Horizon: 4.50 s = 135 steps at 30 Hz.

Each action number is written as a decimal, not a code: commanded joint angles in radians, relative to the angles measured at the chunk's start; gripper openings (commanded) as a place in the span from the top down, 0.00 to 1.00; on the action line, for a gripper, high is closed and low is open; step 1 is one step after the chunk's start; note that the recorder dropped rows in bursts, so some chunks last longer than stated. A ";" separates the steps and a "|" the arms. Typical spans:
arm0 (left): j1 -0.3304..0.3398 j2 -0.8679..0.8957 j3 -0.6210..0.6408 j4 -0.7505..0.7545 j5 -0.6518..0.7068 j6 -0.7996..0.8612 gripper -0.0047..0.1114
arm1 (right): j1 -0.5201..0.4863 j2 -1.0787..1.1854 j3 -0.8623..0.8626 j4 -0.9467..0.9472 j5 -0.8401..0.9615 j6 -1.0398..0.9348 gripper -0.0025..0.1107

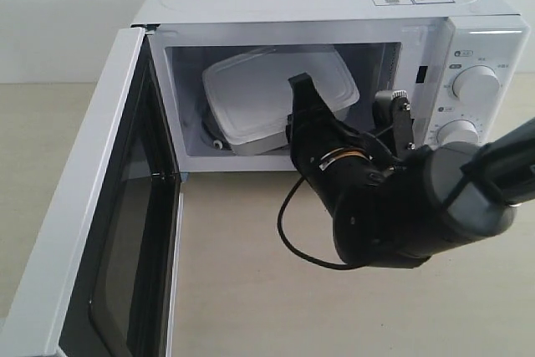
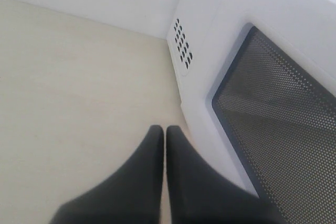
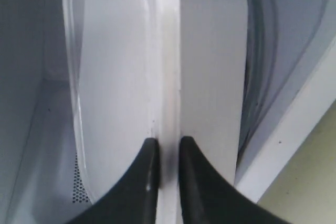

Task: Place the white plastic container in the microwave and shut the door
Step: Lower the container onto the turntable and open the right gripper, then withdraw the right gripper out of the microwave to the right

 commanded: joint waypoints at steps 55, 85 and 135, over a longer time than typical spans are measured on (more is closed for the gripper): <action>0.003 -0.002 0.004 -0.006 -0.003 0.003 0.93 | -0.076 0.089 -0.133 -0.088 0.019 -0.043 0.51; 0.003 -0.002 0.004 -0.006 -0.003 0.003 0.93 | -0.076 -0.016 0.078 -0.446 -0.012 -1.116 0.98; 0.003 -0.002 0.004 -0.006 -0.003 0.003 0.93 | -0.024 -0.775 0.238 -0.120 1.001 -1.340 0.98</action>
